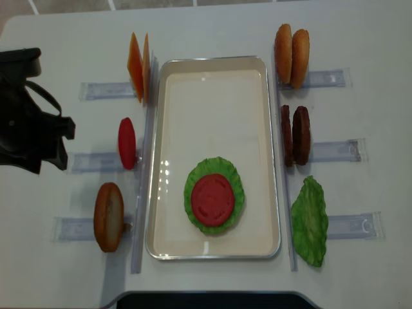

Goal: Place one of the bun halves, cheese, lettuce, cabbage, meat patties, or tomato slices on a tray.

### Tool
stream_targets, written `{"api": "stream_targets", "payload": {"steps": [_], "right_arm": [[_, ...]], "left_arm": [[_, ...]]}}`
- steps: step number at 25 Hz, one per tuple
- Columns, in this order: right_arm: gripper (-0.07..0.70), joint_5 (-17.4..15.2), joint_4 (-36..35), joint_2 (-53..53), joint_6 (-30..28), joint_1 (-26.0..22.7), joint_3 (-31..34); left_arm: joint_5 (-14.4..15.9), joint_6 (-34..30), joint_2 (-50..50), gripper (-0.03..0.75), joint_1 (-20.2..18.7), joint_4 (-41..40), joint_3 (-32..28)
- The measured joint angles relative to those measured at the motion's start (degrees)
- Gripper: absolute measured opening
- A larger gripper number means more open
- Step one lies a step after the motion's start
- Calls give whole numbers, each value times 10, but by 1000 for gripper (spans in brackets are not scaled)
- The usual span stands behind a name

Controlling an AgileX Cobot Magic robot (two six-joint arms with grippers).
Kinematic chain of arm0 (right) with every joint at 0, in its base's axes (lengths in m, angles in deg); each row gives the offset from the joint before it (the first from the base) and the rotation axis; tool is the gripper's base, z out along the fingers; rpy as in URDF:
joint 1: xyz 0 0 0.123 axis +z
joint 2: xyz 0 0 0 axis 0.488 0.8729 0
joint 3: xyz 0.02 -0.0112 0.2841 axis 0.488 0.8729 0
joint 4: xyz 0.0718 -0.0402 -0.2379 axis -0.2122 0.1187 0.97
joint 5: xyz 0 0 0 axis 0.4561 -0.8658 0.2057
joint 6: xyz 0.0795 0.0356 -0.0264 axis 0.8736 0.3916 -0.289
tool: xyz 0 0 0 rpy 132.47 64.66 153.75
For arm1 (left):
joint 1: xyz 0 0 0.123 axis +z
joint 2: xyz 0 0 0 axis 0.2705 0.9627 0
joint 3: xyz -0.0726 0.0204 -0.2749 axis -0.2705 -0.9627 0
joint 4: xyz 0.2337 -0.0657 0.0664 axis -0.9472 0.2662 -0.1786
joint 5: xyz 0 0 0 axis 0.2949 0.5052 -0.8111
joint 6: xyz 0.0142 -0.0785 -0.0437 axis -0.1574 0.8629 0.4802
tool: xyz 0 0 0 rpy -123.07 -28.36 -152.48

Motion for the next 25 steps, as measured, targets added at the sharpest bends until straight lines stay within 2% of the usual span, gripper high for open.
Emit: {"api": "stream_targets", "payload": {"steps": [5,10,25], "right_arm": [[415,0,0,0,0,0,0],[415,0,0,0,0,0,0],[415,0,0,0,0,0,0]], "left_arm": [[0,0,-10,399,0,0,0],[1,-1,-67,399,0,0,-11],[18,-1,-342,399,1,4,-162]]}}
